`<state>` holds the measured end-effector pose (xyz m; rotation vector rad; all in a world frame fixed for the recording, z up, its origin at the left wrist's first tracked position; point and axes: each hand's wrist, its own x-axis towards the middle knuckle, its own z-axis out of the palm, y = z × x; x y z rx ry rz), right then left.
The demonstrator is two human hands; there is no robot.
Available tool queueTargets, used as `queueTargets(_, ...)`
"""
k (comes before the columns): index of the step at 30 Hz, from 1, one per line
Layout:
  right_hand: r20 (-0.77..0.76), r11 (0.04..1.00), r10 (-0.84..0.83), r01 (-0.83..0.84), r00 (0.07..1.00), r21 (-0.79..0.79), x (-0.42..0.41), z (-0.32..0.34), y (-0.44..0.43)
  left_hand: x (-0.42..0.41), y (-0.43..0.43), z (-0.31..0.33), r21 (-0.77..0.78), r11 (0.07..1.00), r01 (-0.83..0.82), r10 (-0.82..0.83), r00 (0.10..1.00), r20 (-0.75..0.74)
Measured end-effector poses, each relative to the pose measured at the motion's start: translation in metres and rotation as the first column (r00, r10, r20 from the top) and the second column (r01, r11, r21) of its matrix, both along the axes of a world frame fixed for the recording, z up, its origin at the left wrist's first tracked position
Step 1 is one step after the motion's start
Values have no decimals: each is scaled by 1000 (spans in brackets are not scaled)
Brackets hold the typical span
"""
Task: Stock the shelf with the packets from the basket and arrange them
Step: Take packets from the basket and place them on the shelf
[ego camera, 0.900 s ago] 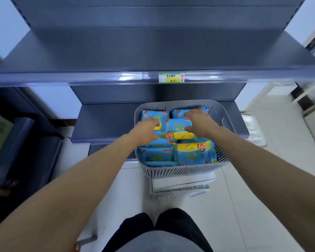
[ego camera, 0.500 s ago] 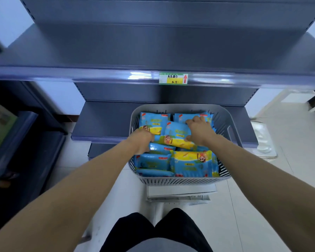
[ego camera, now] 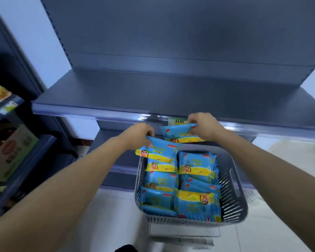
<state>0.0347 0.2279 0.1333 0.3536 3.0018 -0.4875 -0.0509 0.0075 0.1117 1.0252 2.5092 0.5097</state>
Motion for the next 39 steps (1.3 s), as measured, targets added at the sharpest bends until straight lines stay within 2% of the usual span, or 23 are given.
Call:
queueTargets(3, -157, 998, -39, 30, 987, -60, -30, 37, -6, -28, -11, 36, 131, 989, -66, 74, 996, -56)
queueTargets(7, -299, 992, -87, 54, 950, -118, -83, 73, -22, -79, -34, 72, 292, 942, -167, 179, 984, -18)
queueTargets(12, -386, 968, -150, 56, 910, -244, -174, 90, -52, -164, -75, 95, 337, 922, -193, 225, 973, -58)
queueTargets(16, -372, 959, -163, 57, 914, -279, -262, 90, -86, -246, -116, 97, 340, 909, -241, 268, 963, -34)
queueTargets(24, -294, 966, -171, 102, 941, -236, -435, 59, -163, -395, -177, 79, 328, 888, -322, 318, 946, 68)
queueTargets(29, -219, 956, -192, 133, 957, -261, -488, 35, -176, -445, -177, 56, 311, 901, -303, 284, 953, 105)
queueTargets(33, -172, 917, -281, 210, 944, -340, -512, 20, -176, -474, -172, 45, 311, 903, -295, 263, 954, 143)
queueTargets(39, -199, 865, -406, 305, 892, -399, -527, 5, -173, -504, -154, 31, 285, 906, -314, 280, 947, 156)
